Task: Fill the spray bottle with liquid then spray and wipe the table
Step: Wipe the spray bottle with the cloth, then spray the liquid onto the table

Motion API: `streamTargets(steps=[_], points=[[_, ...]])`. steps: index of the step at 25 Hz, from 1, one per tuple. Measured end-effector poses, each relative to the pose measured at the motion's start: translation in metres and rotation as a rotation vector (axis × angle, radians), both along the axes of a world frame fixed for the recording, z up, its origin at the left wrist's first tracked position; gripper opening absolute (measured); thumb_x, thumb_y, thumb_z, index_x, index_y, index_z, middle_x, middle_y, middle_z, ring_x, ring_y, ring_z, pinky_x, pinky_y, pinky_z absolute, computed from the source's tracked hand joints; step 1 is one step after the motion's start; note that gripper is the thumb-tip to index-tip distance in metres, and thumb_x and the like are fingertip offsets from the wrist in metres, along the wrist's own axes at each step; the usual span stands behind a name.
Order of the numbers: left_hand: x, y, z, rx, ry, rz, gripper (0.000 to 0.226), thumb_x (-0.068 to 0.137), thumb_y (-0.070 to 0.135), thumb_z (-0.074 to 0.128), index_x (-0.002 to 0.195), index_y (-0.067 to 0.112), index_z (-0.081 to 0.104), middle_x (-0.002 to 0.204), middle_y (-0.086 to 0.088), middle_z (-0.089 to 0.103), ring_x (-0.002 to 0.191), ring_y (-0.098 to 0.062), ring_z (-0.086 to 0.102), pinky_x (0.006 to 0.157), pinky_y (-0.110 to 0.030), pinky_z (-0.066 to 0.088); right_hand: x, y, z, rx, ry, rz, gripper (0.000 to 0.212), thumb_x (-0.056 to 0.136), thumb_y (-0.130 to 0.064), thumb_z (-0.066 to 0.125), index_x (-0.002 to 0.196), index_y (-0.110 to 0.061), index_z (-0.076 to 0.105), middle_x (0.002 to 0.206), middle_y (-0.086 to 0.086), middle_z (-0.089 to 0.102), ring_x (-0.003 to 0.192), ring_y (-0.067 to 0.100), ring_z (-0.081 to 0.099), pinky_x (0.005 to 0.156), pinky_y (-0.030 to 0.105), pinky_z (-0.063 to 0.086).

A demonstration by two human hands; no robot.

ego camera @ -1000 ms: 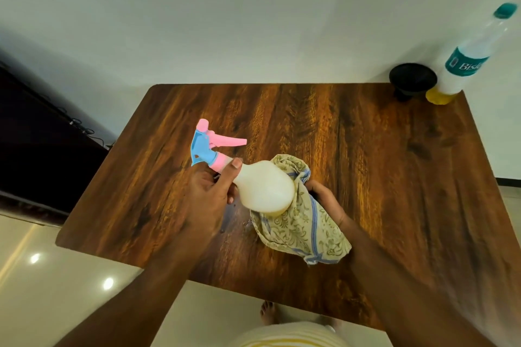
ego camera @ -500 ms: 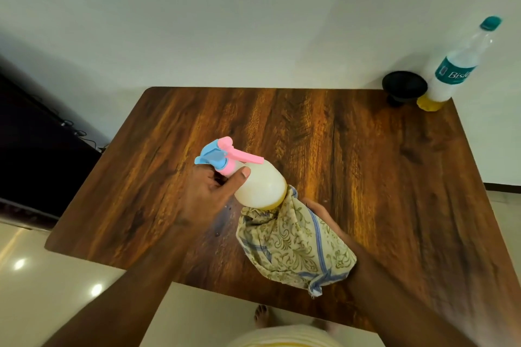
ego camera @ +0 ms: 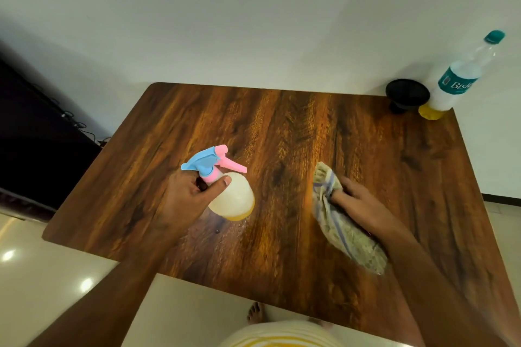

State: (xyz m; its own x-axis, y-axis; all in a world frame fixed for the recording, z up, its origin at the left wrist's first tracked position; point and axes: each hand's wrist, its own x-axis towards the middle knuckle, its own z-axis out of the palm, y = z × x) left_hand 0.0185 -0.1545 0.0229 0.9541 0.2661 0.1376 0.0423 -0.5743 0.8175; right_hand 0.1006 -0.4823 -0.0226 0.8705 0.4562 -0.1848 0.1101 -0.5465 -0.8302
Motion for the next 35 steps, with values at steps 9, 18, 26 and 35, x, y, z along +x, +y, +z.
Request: streamTargets(steps=[9, 18, 26, 35], points=[[0.004, -0.011, 0.036, -0.070, 0.080, -0.153, 0.030, 0.078, 0.048, 0.075, 0.105, 0.045, 0.062, 0.104, 0.017, 0.069, 0.097, -0.015, 0.068, 0.083, -0.048, 0.060, -0.047, 0.043, -0.071, -0.631, -0.104, 0.362, 0.066, 0.089, -0.037, 0.059, 0.147, -0.015, 0.035, 0.154, 0.010, 0.029, 0.132, 0.024, 0.045, 0.104, 0.031, 0.040], [0.018, -0.016, 0.109, -0.089, 0.114, -0.624, 0.023, 0.086, 0.009, 0.073, 0.109, 0.008, 0.068, 0.102, -0.008, 0.072, 0.097, -0.020, 0.068, 0.085, -0.035, 0.059, -0.022, 0.087, 0.124, 0.356, 0.110, 0.392, 0.049, 0.085, -0.023, 0.072, 0.131, -0.017, 0.056, 0.122, 0.003, 0.065, 0.114, 0.021, 0.062, 0.094, 0.041, 0.054], [0.026, -0.008, 0.129, -0.169, -0.059, -0.636, 0.043, 0.087, 0.017, 0.073, 0.127, 0.010, 0.061, 0.113, -0.009, 0.070, 0.103, -0.025, 0.067, 0.087, -0.048, 0.058, -0.041, 0.120, 0.130, 0.417, -0.051, 0.129, 0.051, 0.078, -0.041, 0.074, 0.125, -0.028, 0.058, 0.118, 0.000, 0.066, 0.106, 0.021, 0.065, 0.085, 0.053, 0.055], [-0.026, -0.035, 0.029, -1.044, 0.255, -0.154, 0.086, 0.055, 0.056, 0.089, 0.130, 0.027, 0.060, 0.133, -0.007, 0.064, 0.119, -0.029, 0.064, 0.095, -0.052, 0.055, -0.055, 0.139, 0.139, 0.280, -0.291, -0.454, 0.054, 0.057, -0.080, 0.063, 0.100, -0.051, 0.049, 0.110, -0.018, 0.057, 0.099, 0.008, 0.059, 0.071, 0.026, 0.056]])
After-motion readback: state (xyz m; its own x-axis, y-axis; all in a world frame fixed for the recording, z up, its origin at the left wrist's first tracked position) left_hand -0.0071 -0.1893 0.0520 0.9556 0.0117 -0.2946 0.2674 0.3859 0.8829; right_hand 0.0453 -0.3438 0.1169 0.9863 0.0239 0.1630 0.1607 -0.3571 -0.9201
